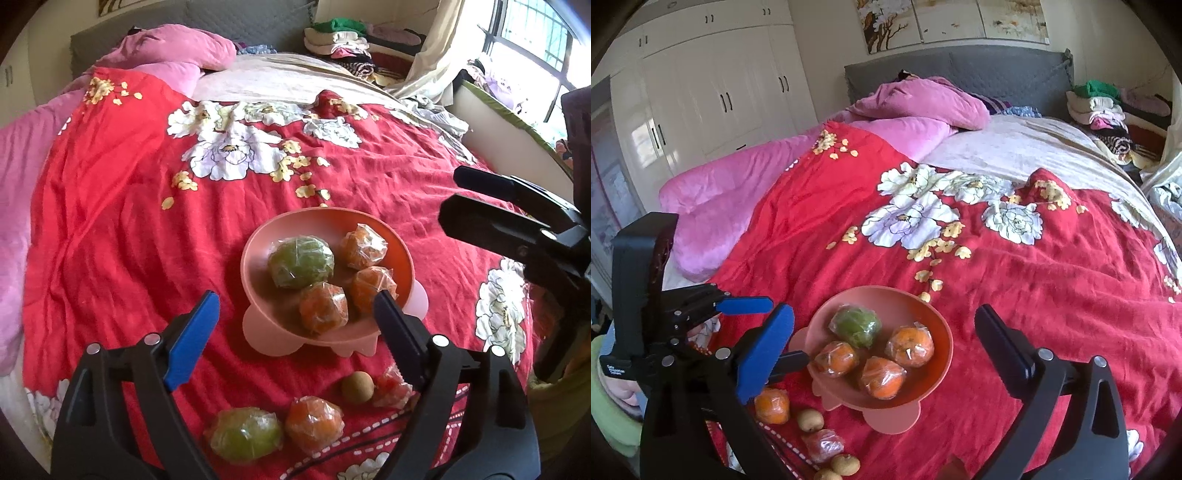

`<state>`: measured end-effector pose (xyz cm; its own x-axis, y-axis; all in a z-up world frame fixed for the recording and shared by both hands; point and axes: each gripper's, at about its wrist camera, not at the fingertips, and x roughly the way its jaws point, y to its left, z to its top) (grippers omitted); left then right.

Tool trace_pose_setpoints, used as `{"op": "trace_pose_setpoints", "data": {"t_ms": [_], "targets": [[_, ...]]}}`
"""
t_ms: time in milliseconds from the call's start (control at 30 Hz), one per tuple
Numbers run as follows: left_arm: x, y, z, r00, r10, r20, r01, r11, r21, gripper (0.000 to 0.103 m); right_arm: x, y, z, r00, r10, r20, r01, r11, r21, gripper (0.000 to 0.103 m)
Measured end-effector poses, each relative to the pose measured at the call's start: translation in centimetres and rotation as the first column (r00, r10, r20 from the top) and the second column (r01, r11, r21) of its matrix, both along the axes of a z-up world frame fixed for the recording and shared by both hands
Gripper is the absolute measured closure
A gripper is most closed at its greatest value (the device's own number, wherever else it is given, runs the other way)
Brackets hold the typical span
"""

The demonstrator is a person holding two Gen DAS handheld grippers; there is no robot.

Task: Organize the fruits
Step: 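Move both open tools back toward the loose fruits on the bed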

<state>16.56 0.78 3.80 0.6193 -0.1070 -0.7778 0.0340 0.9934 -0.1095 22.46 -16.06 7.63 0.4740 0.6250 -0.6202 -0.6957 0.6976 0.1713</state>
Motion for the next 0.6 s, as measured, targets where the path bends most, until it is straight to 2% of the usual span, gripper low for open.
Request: {"op": "trace_pose_setpoints", "data": {"t_ms": [300,600], "targets": [[-1.0,0.7,1.0,0.999,0.029,0.028,-0.029,1.000,-0.008,0.011,-1.9,-0.5,1.5,0.999,0.004,0.044,-0.005,1.000,0.020,0.005],[-2.3,1.7,1.5,0.997,0.058,0.052,-0.058,0.998,-0.015,0.010,-3.5,-1.3,2.2,0.997,-0.005,0.074,0.003,1.000,0.029,0.005]]}}
